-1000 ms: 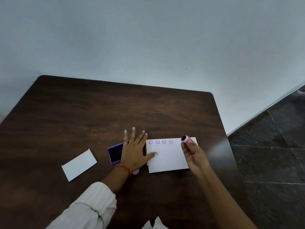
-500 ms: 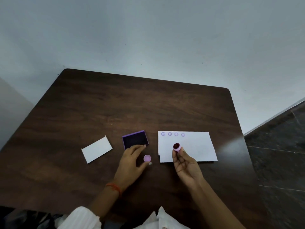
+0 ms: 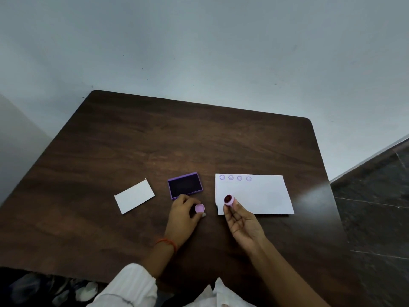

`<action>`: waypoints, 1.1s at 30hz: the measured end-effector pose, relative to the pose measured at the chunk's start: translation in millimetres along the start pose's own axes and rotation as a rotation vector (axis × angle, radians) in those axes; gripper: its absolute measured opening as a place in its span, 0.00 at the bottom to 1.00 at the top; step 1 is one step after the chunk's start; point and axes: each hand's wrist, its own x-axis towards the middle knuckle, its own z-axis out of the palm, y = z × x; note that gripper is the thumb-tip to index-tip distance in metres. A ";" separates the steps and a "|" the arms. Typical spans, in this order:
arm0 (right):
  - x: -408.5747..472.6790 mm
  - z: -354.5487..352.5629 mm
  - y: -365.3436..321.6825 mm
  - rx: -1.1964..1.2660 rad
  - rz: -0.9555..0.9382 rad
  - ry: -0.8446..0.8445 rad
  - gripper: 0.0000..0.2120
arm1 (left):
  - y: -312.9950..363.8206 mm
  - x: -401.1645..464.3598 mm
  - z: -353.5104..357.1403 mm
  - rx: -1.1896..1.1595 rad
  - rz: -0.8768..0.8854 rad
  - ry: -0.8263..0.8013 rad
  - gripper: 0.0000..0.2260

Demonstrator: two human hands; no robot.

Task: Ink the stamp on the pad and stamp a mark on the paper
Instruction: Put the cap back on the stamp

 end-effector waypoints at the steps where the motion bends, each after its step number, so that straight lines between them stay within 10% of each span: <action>1: -0.2 0.4 0.5 -0.007 0.003 -0.003 0.05 | 1.5 0.1 -1.3 -0.012 -0.003 -0.005 0.12; 33: -9.6 28.2 7.8 -1.142 -0.464 -0.164 0.09 | 49.1 -12.3 -44.2 -0.477 -0.141 0.018 0.12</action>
